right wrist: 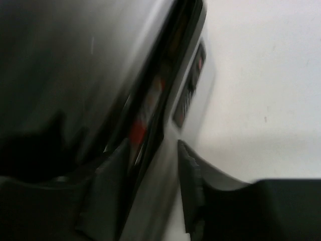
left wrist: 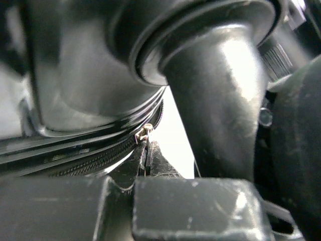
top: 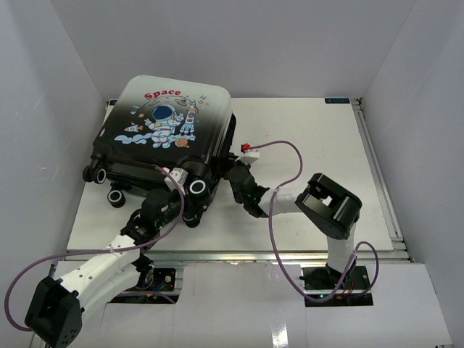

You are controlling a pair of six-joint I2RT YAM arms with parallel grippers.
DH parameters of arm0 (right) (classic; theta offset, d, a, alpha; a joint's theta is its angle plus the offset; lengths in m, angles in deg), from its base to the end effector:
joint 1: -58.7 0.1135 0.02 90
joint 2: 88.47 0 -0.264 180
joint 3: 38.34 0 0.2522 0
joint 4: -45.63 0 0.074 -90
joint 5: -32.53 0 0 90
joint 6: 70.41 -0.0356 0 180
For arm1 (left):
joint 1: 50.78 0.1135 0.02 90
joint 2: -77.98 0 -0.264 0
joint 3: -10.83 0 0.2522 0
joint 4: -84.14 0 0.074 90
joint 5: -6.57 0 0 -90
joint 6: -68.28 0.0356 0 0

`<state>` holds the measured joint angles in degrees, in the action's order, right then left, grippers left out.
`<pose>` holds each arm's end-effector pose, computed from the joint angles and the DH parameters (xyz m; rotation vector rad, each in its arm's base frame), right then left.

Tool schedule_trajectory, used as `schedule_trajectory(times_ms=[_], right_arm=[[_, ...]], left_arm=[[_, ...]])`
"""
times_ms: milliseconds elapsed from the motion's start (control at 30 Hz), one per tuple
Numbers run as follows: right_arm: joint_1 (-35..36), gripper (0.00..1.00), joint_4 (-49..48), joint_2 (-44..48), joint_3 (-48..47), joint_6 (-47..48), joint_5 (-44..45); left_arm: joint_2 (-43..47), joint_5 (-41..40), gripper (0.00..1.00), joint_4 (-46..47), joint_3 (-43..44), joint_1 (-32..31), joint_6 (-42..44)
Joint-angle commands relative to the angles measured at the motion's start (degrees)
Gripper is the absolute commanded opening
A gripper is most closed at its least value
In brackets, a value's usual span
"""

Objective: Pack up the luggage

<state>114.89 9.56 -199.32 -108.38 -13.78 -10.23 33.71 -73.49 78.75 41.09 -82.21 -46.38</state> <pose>0.2458 0.3200 0.1873 0.3016 1.6244 0.5180 0.1491 -0.0983 0.2005 0.2396 1.9775 -0.8144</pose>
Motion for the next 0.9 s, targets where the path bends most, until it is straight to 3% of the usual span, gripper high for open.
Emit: schedule_trajectory(times_ms=[0,67,300,433,667,867], right_arm=[[7.89,0.68,9.25,7.01,7.68,14.47,-22.79],[6.02,0.78,14.55,10.71,7.7,24.54,-23.88],[4.9,0.83,19.51,20.33,11.94,59.45,-28.64],[4.89,0.87,16.58,24.24,14.88,76.39,-31.89],[4.11,0.9,12.11,29.88,15.29,91.71,-41.1],[4.07,0.9,13.16,33.5,12.76,99.02,-52.15]], left_arm=[[2.93,-29.74,0.0,7.61,6.33,1.9,2.28],[3.84,-29.96,0.0,7.27,6.26,1.99,1.9],[2.27,-29.2,0.0,7.16,6.96,2.16,1.63],[1.3,-29.22,0.0,7.17,7.46,2.16,1.47],[1.55,-28.74,0.0,7.63,7.4,2.16,1.46],[1.6,-27.87,0.0,8.2,7.22,2.16,1.33]])
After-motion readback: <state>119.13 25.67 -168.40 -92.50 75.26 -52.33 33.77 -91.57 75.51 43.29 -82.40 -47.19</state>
